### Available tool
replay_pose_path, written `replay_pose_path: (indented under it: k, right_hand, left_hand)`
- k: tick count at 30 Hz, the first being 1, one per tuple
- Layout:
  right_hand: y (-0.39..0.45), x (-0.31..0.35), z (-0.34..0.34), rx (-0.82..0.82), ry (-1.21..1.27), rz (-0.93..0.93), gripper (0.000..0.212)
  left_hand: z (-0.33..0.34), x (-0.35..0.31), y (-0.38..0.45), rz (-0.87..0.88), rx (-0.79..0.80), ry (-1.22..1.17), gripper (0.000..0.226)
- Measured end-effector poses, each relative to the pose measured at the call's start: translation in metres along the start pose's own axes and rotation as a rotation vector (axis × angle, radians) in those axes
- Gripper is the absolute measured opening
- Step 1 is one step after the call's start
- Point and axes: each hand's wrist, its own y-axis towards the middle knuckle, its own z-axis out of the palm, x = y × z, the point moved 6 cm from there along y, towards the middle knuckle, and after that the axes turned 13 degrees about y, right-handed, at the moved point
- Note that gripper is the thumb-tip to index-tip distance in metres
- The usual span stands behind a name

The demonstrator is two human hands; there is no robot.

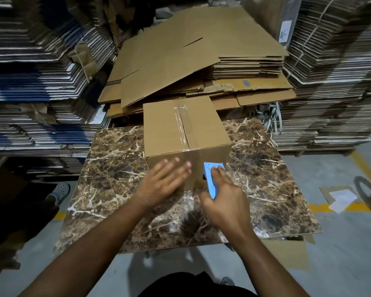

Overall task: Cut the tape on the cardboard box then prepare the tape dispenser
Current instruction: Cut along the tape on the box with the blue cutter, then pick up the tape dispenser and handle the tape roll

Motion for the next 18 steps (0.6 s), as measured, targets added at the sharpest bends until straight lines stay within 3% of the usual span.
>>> replay_pose_path:
  k: [2,4,6,7,11,14,18]
  right_hand:
    - [-0.002,0.007,-0.005,-0.025,0.033,-0.030,0.074]
    - [-0.003,0.015,-0.008,-0.058,0.051,-0.084,0.074]
    - [-0.004,0.022,-0.008,-0.090,0.079,-0.154,0.074]
    - [-0.005,0.025,-0.008,-0.109,0.102,-0.192,0.074]
    - [-0.003,0.034,-0.009,-0.178,0.286,-0.379,0.071]
    - [0.006,0.031,-0.007,-0.096,0.457,-0.468,0.070]
    - [0.021,0.021,0.007,0.132,1.090,-0.221,0.077]
  left_hand:
    - [-0.019,0.038,0.018,-0.341,-0.048,-0.086,0.054]
    - [-0.010,0.065,0.031,-0.550,0.221,-0.238,0.071]
    - [0.007,0.071,0.031,-0.530,0.515,-0.287,0.091]
    - [0.012,0.071,0.030,-0.482,0.584,-0.279,0.094]
    - [0.018,0.080,0.025,-0.424,0.506,-0.324,0.076]
    - [0.018,0.090,0.017,-0.369,0.471,-0.400,0.070]
    - [0.012,0.097,0.010,-0.327,0.472,-0.541,0.063]
